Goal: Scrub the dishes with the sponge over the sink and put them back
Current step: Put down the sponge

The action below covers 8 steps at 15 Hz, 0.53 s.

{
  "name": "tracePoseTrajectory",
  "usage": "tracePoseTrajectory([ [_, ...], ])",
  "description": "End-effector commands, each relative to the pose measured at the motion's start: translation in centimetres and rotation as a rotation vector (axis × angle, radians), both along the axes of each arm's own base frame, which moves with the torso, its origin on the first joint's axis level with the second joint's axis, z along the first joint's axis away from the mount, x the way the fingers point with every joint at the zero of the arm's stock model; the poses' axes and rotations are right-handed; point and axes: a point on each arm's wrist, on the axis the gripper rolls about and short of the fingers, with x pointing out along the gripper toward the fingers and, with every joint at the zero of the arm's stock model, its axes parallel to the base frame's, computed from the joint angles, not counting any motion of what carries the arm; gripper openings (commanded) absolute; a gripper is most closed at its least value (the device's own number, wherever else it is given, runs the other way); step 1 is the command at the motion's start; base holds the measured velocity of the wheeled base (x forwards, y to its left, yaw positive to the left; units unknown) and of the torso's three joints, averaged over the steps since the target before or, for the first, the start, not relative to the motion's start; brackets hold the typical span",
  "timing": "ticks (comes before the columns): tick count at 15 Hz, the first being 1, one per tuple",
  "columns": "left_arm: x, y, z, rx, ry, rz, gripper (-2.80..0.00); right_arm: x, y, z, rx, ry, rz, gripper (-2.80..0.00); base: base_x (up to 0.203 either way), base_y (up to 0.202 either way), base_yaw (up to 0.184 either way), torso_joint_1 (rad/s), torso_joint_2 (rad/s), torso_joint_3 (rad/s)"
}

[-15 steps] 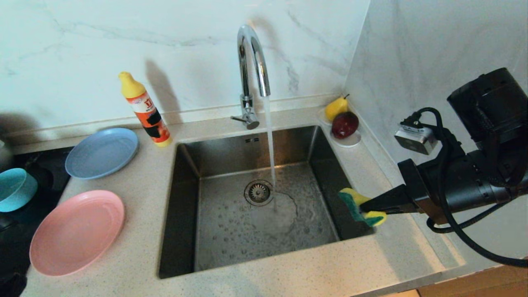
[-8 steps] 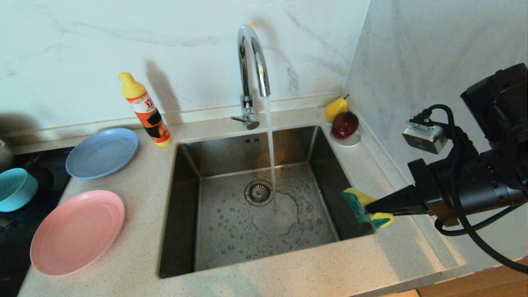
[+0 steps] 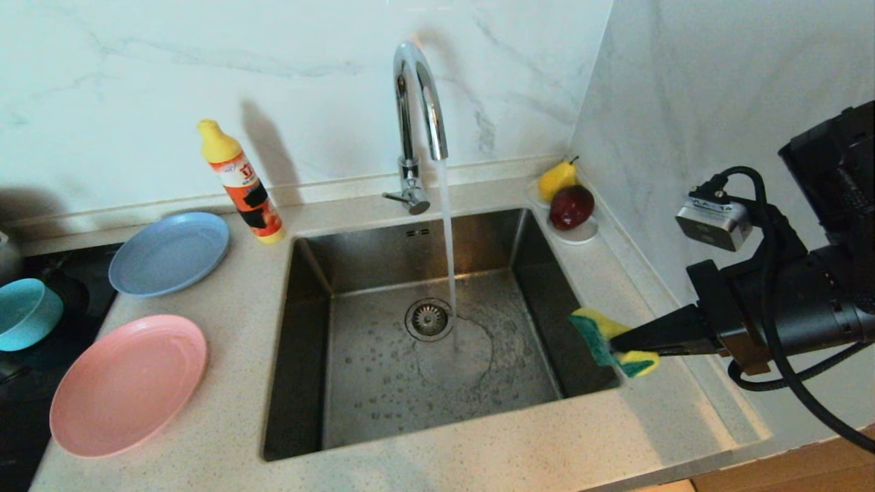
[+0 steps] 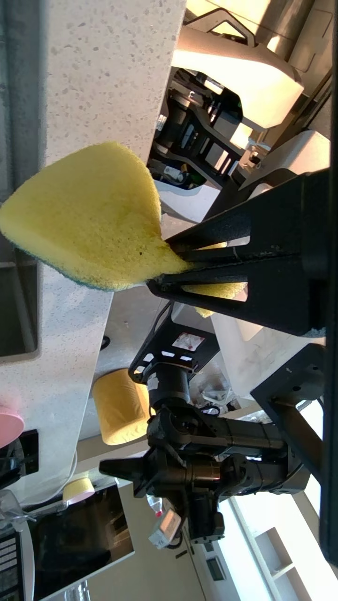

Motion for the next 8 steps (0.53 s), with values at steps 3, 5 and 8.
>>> tracePoseTrajectory([
  [3, 0.16, -0.06, -0.71, 0.042, 0.045, -0.025, -2.8, -0.6, -0.3, 0.06, 0.004, -0.004, 0.002, -2.8, 0.0, 0.0, 0.0, 0.0, 0.0, 0.0],
  [5, 0.16, -0.06, -0.71, 0.04, 0.044, -0.025, -2.8, -0.66, -0.33, -0.05, 0.001, 0.002, 0.002, -2.8, 0.0, 0.0, 0.0, 0.0, 0.0, 0.0],
  [8, 0.16, -0.05, -0.71, 0.034, 0.045, -0.022, -2.8, -0.85, -0.43, -0.05, 0.002, 0.0, 0.002, -2.8, 0.0, 0.0, 0.0, 0.0, 0.0, 0.0],
])
